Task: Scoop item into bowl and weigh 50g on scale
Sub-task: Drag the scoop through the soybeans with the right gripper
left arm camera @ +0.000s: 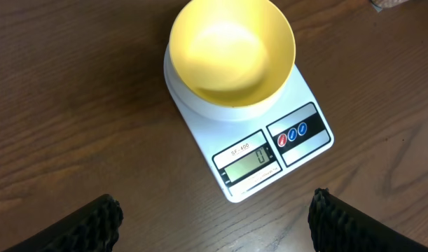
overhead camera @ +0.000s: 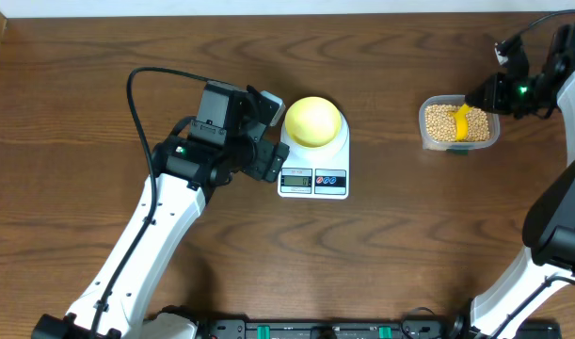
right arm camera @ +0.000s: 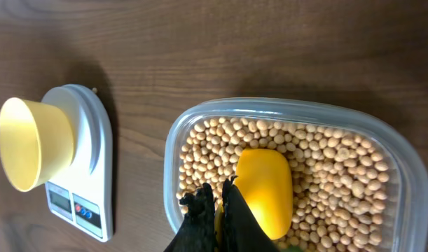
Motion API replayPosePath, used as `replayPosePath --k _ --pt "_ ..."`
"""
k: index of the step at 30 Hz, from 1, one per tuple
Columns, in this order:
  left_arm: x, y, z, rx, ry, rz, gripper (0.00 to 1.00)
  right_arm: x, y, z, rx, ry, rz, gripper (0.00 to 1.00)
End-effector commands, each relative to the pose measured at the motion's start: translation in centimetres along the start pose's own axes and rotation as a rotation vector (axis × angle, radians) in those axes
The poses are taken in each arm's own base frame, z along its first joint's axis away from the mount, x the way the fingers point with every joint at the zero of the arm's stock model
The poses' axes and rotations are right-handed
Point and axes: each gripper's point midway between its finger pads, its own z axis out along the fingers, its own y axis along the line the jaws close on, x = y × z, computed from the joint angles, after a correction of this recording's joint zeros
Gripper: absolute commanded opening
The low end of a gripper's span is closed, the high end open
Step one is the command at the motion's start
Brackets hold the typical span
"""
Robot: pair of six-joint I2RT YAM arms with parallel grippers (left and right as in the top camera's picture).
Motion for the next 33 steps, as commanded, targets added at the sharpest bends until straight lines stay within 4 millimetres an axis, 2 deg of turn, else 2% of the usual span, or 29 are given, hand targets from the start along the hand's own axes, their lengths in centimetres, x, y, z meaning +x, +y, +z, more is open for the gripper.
replayPosePath --k 1,13,26,33 --pt "0.1 0.0 0.0 0.006 -0.001 0.014 0.87 0.9 0.4 0.8 -0.047 0.024 0.012 0.01" --pt "0.1 0.0 0.0 0.006 -0.001 0.014 0.87 1.4 -0.3 2.5 -0.079 0.051 0.044 0.01" --pt "0.1 0.0 0.0 0.006 -0.001 0.014 0.87 1.1 -1.8 0.8 -0.123 0.0 0.106 0.01" --pt "0.1 0.0 0.0 0.006 -0.001 0.014 0.87 0.8 -1.8 0.1 -0.174 -0.029 0.127 0.01"
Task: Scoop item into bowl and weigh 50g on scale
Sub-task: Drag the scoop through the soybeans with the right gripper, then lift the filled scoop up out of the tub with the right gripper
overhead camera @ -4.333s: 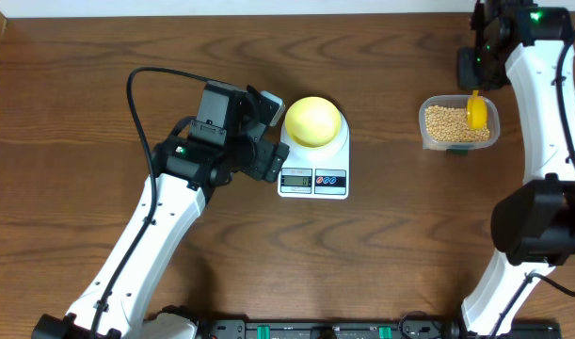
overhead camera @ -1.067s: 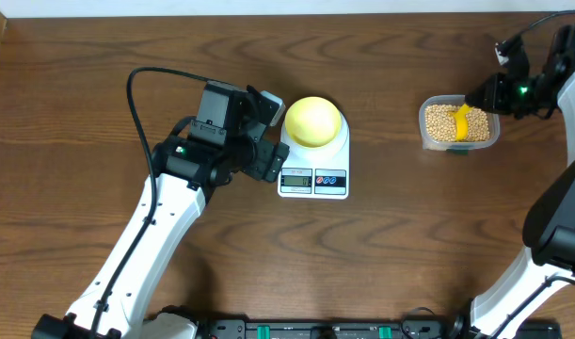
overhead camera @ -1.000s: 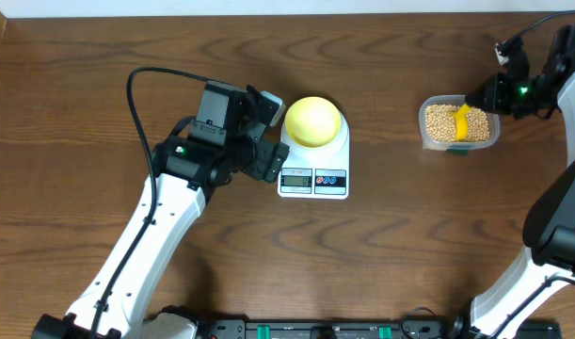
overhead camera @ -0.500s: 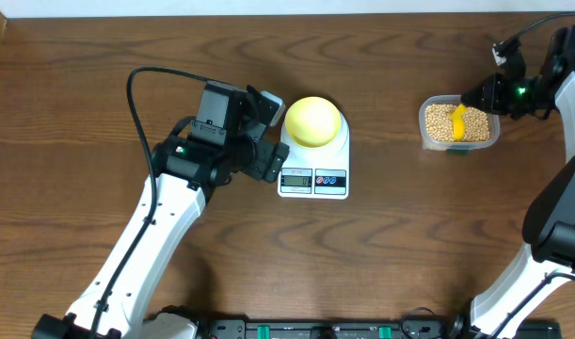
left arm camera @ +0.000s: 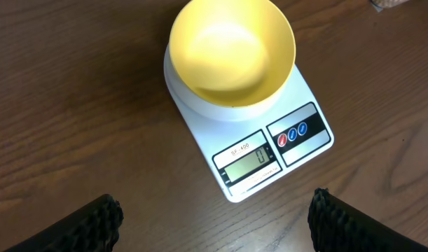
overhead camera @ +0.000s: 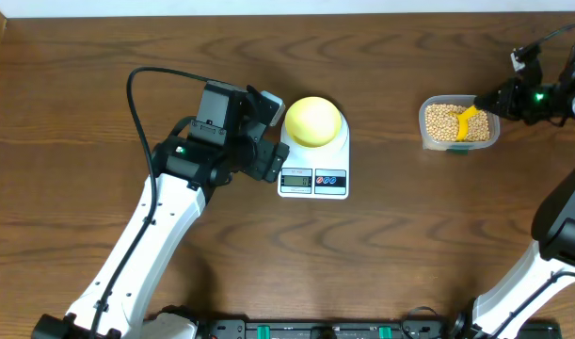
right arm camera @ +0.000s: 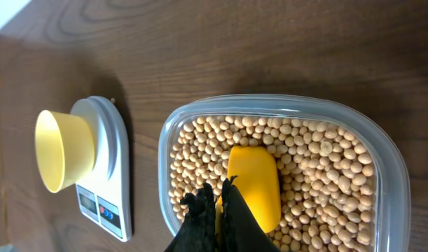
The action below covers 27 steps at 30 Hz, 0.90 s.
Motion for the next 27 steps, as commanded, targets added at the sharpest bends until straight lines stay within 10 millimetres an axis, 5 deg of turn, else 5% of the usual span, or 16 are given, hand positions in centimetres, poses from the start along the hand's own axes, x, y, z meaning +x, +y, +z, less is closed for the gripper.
replayPosePath --k 1,10,27 --pt "0.1 0.0 0.0 0.006 -0.001 0.014 0.87 0.6 0.2 0.6 -0.064 0.011 0.033 0.01" --pt "0.1 0.0 0.0 0.006 -0.001 0.014 0.87 -0.2 1.0 -0.7 -0.178 -0.047 0.044 0.01" --pt "0.1 0.0 0.0 0.006 -0.001 0.014 0.87 -0.1 -0.9 -2.9 -0.193 -0.092 0.113 0.01"
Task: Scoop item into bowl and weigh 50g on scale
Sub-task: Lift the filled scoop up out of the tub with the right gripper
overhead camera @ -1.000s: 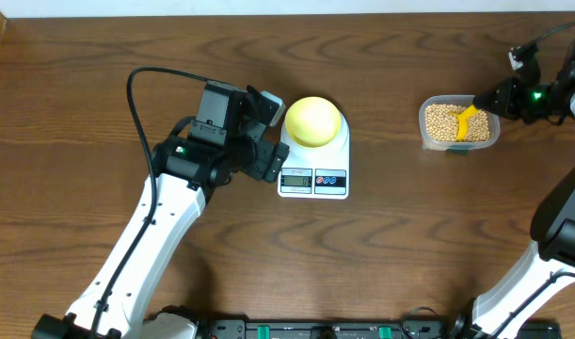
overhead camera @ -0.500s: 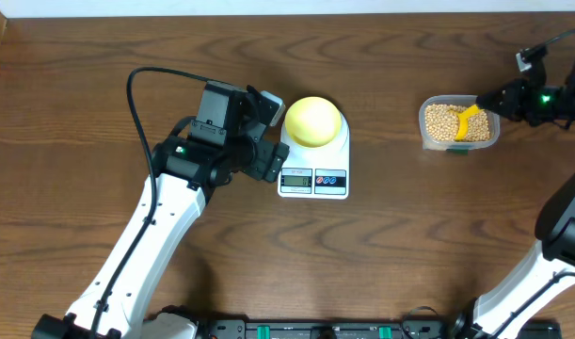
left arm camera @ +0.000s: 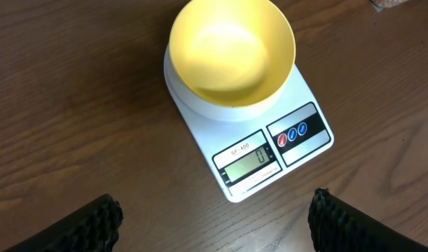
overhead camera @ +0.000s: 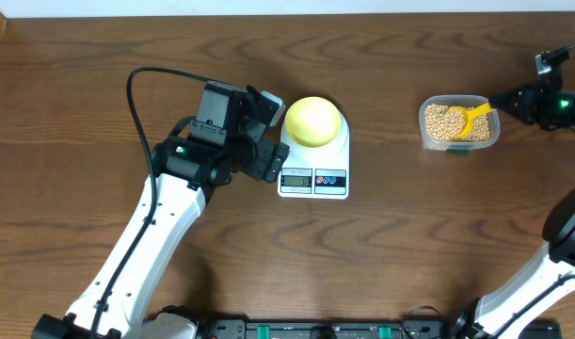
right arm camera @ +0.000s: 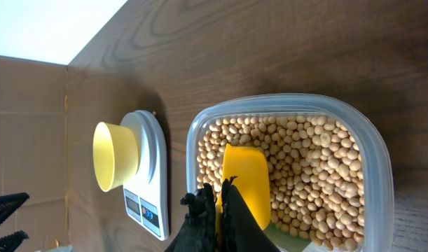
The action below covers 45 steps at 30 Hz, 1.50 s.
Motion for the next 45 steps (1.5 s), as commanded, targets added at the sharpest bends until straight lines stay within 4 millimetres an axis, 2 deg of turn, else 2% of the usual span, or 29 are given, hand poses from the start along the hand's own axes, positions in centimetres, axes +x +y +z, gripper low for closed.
replayPosePath --k 1,12,19,29,35,45 --pt "0.1 0.0 0.0 0.006 -0.001 0.014 0.87 0.3 -0.4 -0.1 -0.043 -0.006 0.025 0.01" --pt "0.1 0.0 0.0 0.006 -0.001 0.014 0.87 0.1 -1.0 -0.9 -0.045 -0.025 0.042 0.01" --pt "0.1 0.0 0.0 0.006 -0.001 0.014 0.87 -0.4 0.3 -1.4 -0.132 -0.055 0.047 0.01" --pt "0.1 0.0 0.0 0.006 -0.001 0.014 0.87 -0.6 0.3 -2.1 -0.16 -0.08 0.058 0.01" --pt "0.1 0.0 0.0 0.006 -0.001 0.014 0.87 -0.8 -0.2 -3.0 -0.166 -0.098 0.124 0.01" --pt "0.1 0.0 0.0 0.006 -0.001 0.014 0.87 -1.4 0.5 -4.2 -0.254 -0.136 0.183 0.01"
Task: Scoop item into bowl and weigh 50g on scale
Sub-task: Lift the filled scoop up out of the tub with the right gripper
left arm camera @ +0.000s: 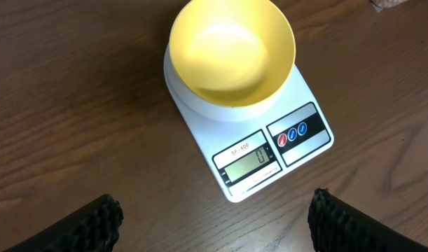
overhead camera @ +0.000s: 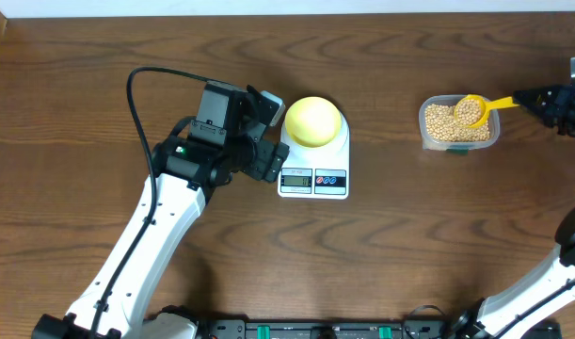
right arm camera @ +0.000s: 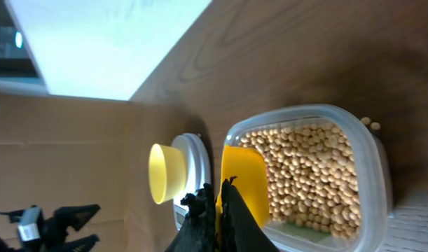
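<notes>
A yellow scoop (overhead camera: 471, 110) loaded with soybeans is over the clear tub of soybeans (overhead camera: 444, 134) at the far right. My right gripper (overhead camera: 530, 97) is shut on the end of its handle. In the right wrist view the scoop (right arm camera: 244, 183) lies over the tub (right arm camera: 308, 175), seen from behind, with the right gripper (right arm camera: 221, 205) clamped on it. The empty yellow bowl (left arm camera: 232, 50) stands on the white scale (left arm camera: 298, 133), whose display (left arm camera: 256, 159) reads 0. My left gripper (left arm camera: 214, 224) hangs open just left of the scale, with nothing between its fingers (left arm camera: 94, 222).
Two loose beans (right arm camera: 371, 123) lie on the table beside the tub. The right arm (overhead camera: 574, 99) reaches to the table's right edge. The left arm (overhead camera: 174, 188) slants across the left half of the brown wooden table (overhead camera: 409, 245).
The right gripper has drawn farther to the right. The scoop, then tilted with its bowl in the beans, now lies level at the tub's top right with beans in it. The left arm is unchanged.
The scoop first stood steeply in the beans with the right gripper over the tub's right edge. At each later moment the gripper was farther right and the scoop flatter. Now it carries beans. The left gripper, bowl and scale stayed put, display at 0.
</notes>
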Motion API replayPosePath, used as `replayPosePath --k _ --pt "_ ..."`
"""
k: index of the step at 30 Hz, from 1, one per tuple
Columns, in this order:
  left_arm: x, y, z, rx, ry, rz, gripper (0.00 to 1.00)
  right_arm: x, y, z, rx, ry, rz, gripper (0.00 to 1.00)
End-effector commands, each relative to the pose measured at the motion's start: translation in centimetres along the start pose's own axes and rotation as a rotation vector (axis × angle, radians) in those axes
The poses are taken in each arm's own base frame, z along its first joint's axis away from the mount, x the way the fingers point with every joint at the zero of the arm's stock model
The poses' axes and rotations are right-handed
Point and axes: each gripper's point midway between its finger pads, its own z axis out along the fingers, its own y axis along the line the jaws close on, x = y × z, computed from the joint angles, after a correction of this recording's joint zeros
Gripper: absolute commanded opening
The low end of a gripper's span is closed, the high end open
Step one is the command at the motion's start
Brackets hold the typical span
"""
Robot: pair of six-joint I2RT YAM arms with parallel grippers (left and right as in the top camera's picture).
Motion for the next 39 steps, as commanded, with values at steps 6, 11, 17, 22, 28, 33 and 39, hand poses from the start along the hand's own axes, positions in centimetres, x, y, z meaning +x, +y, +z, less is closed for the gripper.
replayPosePath --k 6,11,17,22,28,33,39 --pt "0.1 0.0 0.0 0.006 -0.001 0.014 0.87 -0.3 2.0 -0.2 -0.174 -0.024 0.057 0.01" --pt "0.1 0.0 0.0 0.006 -0.001 0.014 0.87 -0.3 2.2 -0.3 -0.186 -0.024 0.082 0.01" --pt "0.1 0.0 0.0 0.006 -0.001 0.014 0.87 -0.4 2.9 -0.4 -0.23 -0.027 0.105 0.01" --pt "0.1 0.0 0.0 0.006 -0.001 0.014 0.87 -0.6 3.6 -0.6 -0.272 -0.031 0.121 0.01" --pt "0.1 0.0 0.0 0.006 -0.001 0.014 0.87 -0.8 5.0 -0.9 -0.354 -0.037 0.125 0.01" --pt "0.1 0.0 0.0 0.006 -0.001 0.014 0.87 -0.8 5.1 -1.0 -0.362 -0.038 0.125 0.01" --pt "0.1 0.0 0.0 0.006 -0.001 0.014 0.87 -1.0 5.9 -1.3 -0.41 -0.044 0.12 0.01"
